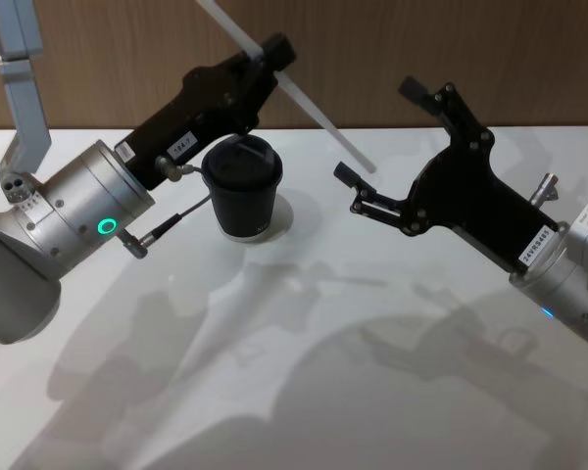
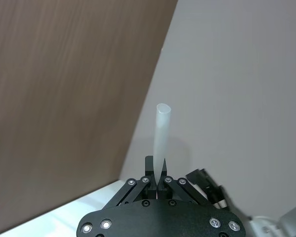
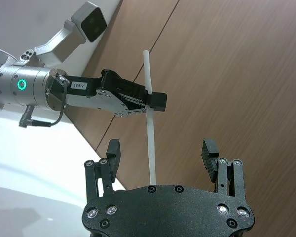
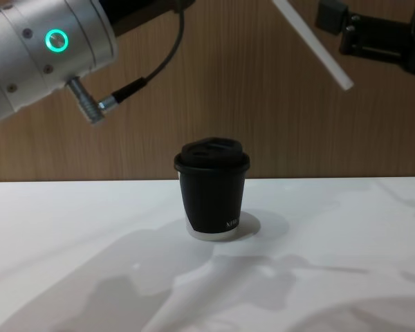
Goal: Pick up the straw with one hand, pass it to the other hand, and insert it into the cup.
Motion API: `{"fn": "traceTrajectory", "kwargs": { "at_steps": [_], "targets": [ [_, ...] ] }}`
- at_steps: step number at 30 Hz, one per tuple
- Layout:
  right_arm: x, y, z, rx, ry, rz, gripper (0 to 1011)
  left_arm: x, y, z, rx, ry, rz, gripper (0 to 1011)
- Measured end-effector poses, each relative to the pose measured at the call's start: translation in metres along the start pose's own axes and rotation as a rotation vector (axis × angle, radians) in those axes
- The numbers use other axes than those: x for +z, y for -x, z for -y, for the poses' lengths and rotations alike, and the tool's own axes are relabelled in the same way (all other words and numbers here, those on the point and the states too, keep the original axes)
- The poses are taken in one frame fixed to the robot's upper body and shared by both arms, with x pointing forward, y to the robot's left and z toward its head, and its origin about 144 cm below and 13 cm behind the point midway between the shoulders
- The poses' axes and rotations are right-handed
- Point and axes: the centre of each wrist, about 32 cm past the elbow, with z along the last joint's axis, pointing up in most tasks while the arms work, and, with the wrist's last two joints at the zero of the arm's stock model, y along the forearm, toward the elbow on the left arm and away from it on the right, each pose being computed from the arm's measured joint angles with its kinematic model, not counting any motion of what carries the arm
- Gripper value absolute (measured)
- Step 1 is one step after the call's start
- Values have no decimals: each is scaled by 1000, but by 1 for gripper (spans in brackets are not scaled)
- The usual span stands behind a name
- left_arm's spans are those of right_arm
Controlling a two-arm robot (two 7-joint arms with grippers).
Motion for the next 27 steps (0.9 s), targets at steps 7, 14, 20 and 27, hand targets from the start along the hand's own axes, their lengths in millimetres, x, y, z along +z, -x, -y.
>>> {"fn": "traceTrajectory", "kwargs": {
  "at_steps": [7, 14, 20, 27],
  "targets": [
    [0, 0, 0, 0, 0, 0, 1001, 7, 5, -5, 60, -24, 112, 6],
    [0, 0, 0, 0, 0, 0, 1001, 13, 11, -10, 125, -43, 233, 6],
    [0, 0, 0, 0, 0, 0, 1001, 20, 17, -14, 183, -63, 343, 7],
    [0, 0, 0, 0, 0, 0, 1001, 30, 24, -16, 253, -109, 472, 7]
  ]
}}
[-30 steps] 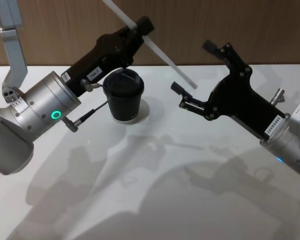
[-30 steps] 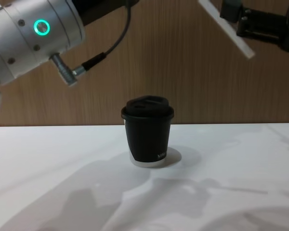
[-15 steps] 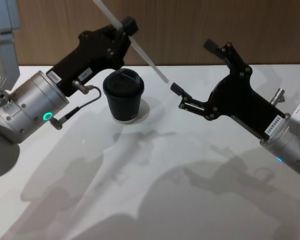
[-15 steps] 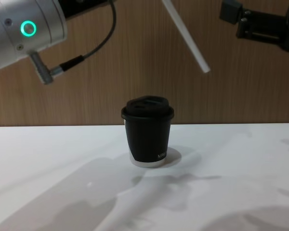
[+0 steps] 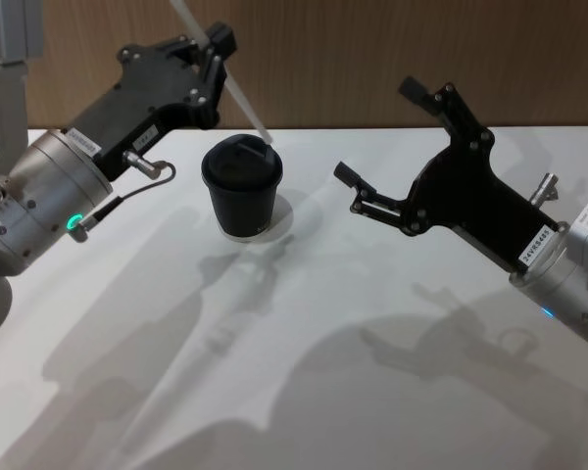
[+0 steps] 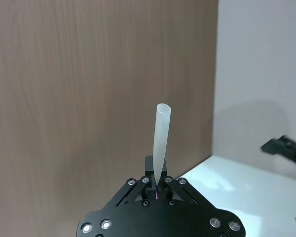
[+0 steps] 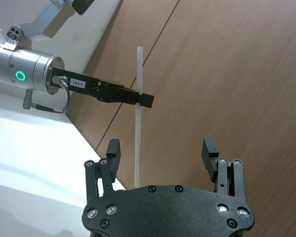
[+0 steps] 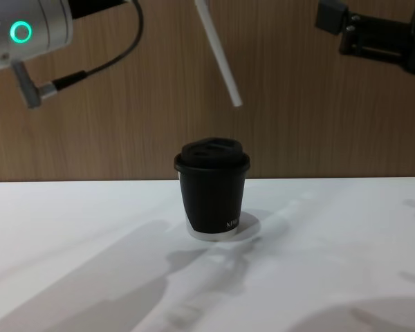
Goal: Pick up the straw with one hand, pass it to the other hand, and insert it into the cup.
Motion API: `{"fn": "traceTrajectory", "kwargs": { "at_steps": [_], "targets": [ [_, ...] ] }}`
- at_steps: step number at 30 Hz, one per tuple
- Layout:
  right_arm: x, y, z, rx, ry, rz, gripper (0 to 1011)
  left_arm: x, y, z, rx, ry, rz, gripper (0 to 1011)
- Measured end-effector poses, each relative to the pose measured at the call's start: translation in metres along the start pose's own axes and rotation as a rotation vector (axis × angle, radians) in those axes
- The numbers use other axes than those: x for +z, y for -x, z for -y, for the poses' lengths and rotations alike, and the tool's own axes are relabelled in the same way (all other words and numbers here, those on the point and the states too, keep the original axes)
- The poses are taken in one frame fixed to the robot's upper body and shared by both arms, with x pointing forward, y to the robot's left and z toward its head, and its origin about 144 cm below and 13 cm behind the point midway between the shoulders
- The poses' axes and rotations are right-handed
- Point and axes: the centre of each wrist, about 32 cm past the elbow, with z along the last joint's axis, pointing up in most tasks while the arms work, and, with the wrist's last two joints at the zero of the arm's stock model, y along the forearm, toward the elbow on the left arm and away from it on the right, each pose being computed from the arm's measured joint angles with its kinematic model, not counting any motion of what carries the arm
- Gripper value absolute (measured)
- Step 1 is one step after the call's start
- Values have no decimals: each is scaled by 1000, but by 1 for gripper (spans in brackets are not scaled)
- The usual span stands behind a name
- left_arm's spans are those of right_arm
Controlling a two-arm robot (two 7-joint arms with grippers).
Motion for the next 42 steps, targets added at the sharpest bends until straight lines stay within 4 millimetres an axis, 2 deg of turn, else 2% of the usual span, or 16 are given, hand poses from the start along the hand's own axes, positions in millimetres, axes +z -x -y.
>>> {"fn": "traceTrajectory", "kwargs": {
  "at_steps": [18, 42],
  "targets": [
    [0, 0, 0, 0, 0, 0, 1001, 22, 0, 4, 104, -147, 188, 6],
    [0, 0, 0, 0, 0, 0, 1001, 39, -6, 21, 108, -240, 173, 7]
  ]
}}
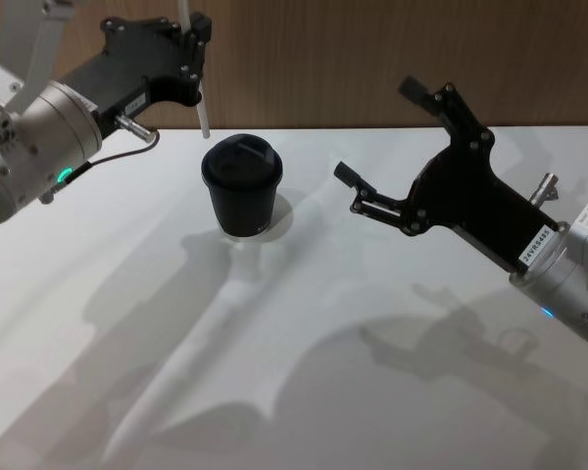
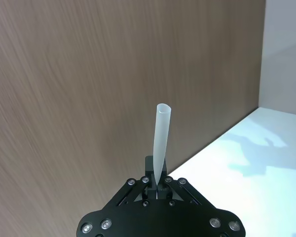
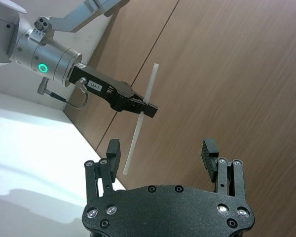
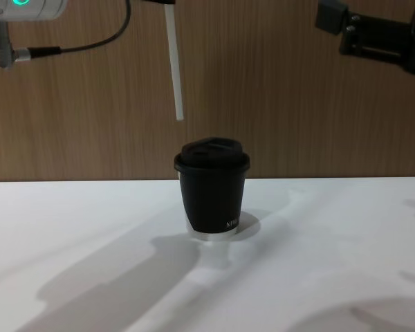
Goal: Pick up the straw with one hand, pass it to the other hand, and insert it into the cup.
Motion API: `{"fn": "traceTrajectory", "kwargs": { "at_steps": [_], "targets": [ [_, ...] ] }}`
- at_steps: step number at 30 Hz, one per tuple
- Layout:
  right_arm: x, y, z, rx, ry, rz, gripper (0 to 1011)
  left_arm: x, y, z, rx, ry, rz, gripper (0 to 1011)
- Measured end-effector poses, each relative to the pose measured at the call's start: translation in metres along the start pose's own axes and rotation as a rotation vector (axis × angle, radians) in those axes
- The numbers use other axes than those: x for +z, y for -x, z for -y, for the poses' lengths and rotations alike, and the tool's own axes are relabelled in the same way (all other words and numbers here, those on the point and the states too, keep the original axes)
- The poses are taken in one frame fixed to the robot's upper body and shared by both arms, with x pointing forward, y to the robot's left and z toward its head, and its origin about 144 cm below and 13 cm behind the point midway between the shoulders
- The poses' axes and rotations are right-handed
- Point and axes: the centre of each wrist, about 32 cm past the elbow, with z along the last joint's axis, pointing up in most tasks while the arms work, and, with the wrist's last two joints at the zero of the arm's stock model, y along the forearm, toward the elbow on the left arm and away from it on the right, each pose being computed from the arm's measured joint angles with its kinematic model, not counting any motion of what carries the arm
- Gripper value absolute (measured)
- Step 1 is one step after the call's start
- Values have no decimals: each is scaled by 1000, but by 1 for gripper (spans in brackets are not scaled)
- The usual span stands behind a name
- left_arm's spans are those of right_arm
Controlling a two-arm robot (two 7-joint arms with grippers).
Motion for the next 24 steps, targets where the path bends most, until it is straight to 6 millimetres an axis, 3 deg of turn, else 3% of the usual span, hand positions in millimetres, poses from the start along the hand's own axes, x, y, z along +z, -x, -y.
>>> {"fn": "traceTrajectory", "kwargs": {
  "at_steps": [24],
  "targets": [
    [0, 0, 0, 0, 0, 0, 1001, 8, -4, 11, -21, -68, -94, 6]
  ]
}}
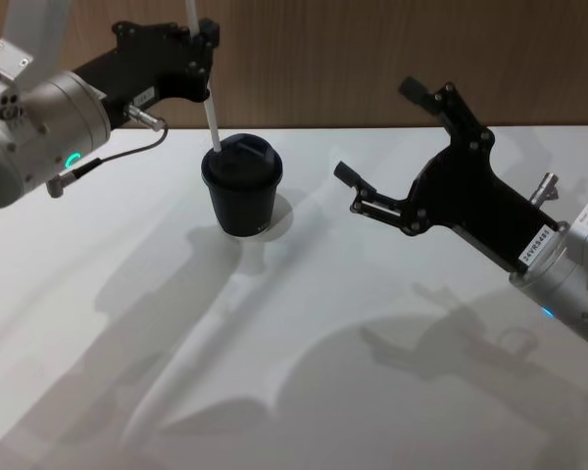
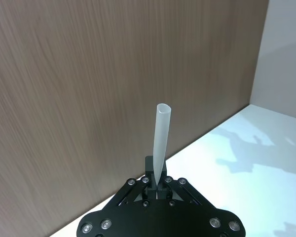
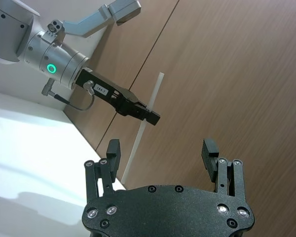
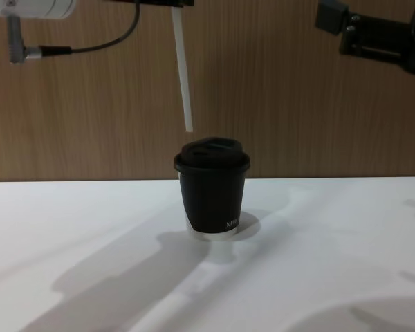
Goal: Pick up the straw with one hand, pass it to the other hand, and insert it into the cup.
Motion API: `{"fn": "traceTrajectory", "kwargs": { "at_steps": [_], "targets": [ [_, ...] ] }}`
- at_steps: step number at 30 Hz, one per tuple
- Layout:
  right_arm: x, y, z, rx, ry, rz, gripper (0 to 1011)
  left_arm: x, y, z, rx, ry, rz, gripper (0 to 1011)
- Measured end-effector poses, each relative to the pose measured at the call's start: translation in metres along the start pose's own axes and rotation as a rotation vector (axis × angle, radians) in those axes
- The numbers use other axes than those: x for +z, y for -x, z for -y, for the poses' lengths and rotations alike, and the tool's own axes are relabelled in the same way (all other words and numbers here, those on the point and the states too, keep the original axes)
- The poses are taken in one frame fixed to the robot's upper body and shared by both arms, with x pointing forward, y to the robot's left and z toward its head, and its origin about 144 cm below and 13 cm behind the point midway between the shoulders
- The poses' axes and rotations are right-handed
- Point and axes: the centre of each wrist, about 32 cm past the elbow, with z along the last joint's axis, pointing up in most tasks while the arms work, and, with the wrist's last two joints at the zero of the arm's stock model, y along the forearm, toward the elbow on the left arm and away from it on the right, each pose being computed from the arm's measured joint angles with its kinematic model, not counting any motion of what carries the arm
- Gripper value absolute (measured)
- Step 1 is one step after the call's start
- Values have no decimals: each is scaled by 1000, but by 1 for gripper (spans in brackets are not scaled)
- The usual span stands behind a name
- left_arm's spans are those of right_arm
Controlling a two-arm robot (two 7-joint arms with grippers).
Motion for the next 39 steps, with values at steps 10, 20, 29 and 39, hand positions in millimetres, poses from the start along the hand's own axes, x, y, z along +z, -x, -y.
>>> {"fn": "traceTrajectory", "kwargs": {
  "at_steps": [10, 20, 29, 39],
  "targets": [
    [0, 0, 0, 0, 0, 0, 1001, 2, 1, 2, -1, -17, -15, 7],
    [0, 0, 0, 0, 0, 0, 1001, 3, 2, 4, 6, -32, -23, 6],
    [0, 0, 0, 0, 0, 0, 1001, -1, 2, 7, 9, -46, -37, 6],
    [0, 0, 0, 0, 0, 0, 1001, -4, 2, 11, 10, -59, -44, 7]
  ]
}}
